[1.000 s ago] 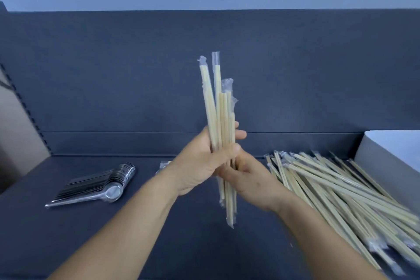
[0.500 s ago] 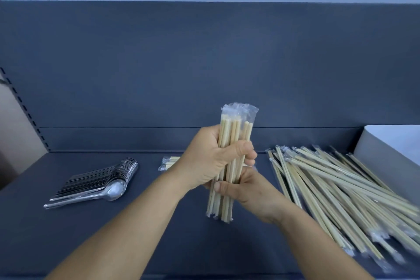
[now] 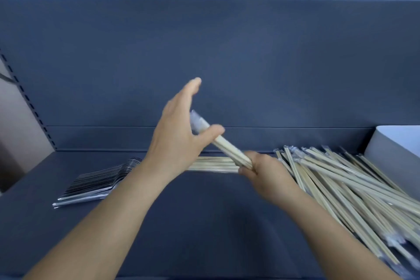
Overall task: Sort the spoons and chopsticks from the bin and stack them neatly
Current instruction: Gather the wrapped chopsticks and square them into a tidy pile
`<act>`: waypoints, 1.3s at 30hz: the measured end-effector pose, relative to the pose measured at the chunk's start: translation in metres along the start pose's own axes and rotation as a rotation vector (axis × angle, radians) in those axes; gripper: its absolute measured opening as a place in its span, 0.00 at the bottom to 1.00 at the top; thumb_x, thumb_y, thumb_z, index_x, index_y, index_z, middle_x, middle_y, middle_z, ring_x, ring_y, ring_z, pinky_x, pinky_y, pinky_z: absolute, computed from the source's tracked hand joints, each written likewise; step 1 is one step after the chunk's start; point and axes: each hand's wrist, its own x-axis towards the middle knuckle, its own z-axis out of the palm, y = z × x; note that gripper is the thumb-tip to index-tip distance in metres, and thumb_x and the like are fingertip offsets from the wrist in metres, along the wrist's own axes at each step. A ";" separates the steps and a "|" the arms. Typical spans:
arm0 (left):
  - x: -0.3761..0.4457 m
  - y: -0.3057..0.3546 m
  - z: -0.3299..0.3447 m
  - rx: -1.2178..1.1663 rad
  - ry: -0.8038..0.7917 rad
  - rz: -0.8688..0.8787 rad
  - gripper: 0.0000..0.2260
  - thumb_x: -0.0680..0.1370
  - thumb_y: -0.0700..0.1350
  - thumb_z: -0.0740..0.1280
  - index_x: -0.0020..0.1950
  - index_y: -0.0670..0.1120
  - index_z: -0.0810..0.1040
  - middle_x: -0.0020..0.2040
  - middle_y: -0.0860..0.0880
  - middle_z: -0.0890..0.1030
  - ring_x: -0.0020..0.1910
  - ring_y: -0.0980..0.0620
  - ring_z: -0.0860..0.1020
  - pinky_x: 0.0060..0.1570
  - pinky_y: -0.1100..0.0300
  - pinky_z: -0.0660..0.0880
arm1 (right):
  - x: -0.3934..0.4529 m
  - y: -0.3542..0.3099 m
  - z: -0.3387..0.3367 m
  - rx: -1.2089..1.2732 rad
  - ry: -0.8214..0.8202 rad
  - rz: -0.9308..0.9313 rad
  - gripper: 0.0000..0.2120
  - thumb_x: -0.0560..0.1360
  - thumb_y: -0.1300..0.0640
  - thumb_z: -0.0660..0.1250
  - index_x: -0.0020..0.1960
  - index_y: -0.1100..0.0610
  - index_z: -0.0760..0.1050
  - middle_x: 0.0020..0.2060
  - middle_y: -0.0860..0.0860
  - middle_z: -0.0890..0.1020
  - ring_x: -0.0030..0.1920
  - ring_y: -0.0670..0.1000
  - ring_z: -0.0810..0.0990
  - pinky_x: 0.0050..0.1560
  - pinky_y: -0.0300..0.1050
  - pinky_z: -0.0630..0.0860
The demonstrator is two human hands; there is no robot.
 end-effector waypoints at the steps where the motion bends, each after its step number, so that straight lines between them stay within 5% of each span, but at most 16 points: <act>1: -0.004 -0.007 0.000 0.261 -0.029 0.136 0.34 0.71 0.57 0.69 0.74 0.54 0.61 0.71 0.57 0.66 0.72 0.58 0.60 0.69 0.68 0.52 | 0.002 0.001 0.004 -0.160 -0.012 -0.009 0.05 0.77 0.57 0.62 0.52 0.51 0.72 0.43 0.51 0.81 0.45 0.56 0.79 0.38 0.45 0.66; 4: -0.028 -0.031 0.024 0.637 -0.427 0.269 0.28 0.77 0.56 0.63 0.75 0.52 0.59 0.75 0.53 0.61 0.75 0.52 0.54 0.71 0.57 0.43 | 0.003 -0.003 0.026 -0.374 -0.053 -0.075 0.12 0.74 0.64 0.61 0.55 0.53 0.68 0.49 0.52 0.80 0.50 0.56 0.79 0.41 0.43 0.67; 7: -0.056 -0.064 0.054 0.714 -0.623 0.178 0.21 0.81 0.49 0.57 0.74 0.52 0.58 0.71 0.53 0.65 0.71 0.51 0.60 0.69 0.56 0.51 | 0.003 -0.004 0.050 -0.442 -0.078 -0.125 0.19 0.71 0.66 0.62 0.60 0.55 0.67 0.54 0.53 0.77 0.56 0.55 0.76 0.52 0.44 0.69; 11: -0.070 -0.090 0.072 0.711 -0.641 0.085 0.23 0.77 0.37 0.57 0.70 0.51 0.60 0.60 0.50 0.69 0.61 0.47 0.67 0.59 0.56 0.61 | 0.007 0.006 0.071 -0.459 -0.089 -0.135 0.16 0.72 0.64 0.59 0.59 0.54 0.67 0.56 0.52 0.73 0.57 0.54 0.71 0.57 0.43 0.64; 20: -0.057 -0.110 0.083 0.716 -0.580 0.052 0.26 0.77 0.36 0.57 0.73 0.51 0.57 0.63 0.48 0.65 0.62 0.47 0.63 0.62 0.56 0.59 | 0.016 0.026 0.081 -0.299 -0.012 -0.182 0.26 0.75 0.65 0.56 0.72 0.53 0.63 0.65 0.51 0.68 0.63 0.54 0.67 0.67 0.43 0.62; 23: -0.054 -0.115 0.080 0.685 -0.610 0.031 0.24 0.80 0.43 0.58 0.75 0.53 0.55 0.68 0.49 0.59 0.66 0.48 0.58 0.65 0.55 0.57 | 0.019 0.024 0.081 -0.292 -0.036 -0.161 0.26 0.77 0.63 0.54 0.74 0.54 0.59 0.71 0.51 0.58 0.70 0.53 0.57 0.72 0.43 0.57; 26: -0.052 -0.119 0.079 0.619 -0.721 0.031 0.27 0.81 0.57 0.51 0.77 0.53 0.48 0.75 0.52 0.49 0.74 0.51 0.46 0.72 0.53 0.45 | 0.018 0.024 0.082 -0.267 -0.103 -0.134 0.26 0.80 0.57 0.52 0.77 0.56 0.51 0.76 0.50 0.50 0.75 0.50 0.45 0.74 0.39 0.43; 30: -0.053 -0.122 0.082 0.595 -0.833 0.008 0.25 0.83 0.55 0.46 0.77 0.54 0.39 0.78 0.54 0.40 0.75 0.55 0.36 0.72 0.53 0.36 | 0.013 0.022 0.081 -0.291 -0.204 -0.031 0.30 0.81 0.45 0.48 0.77 0.55 0.41 0.77 0.49 0.42 0.76 0.48 0.36 0.72 0.44 0.34; 39: -0.041 -0.123 0.084 0.603 -0.909 -0.079 0.26 0.82 0.57 0.44 0.77 0.55 0.37 0.77 0.53 0.37 0.75 0.55 0.35 0.74 0.51 0.38 | 0.024 0.024 0.074 -0.248 -0.265 0.046 0.29 0.81 0.45 0.45 0.77 0.52 0.38 0.77 0.47 0.41 0.75 0.47 0.35 0.72 0.49 0.34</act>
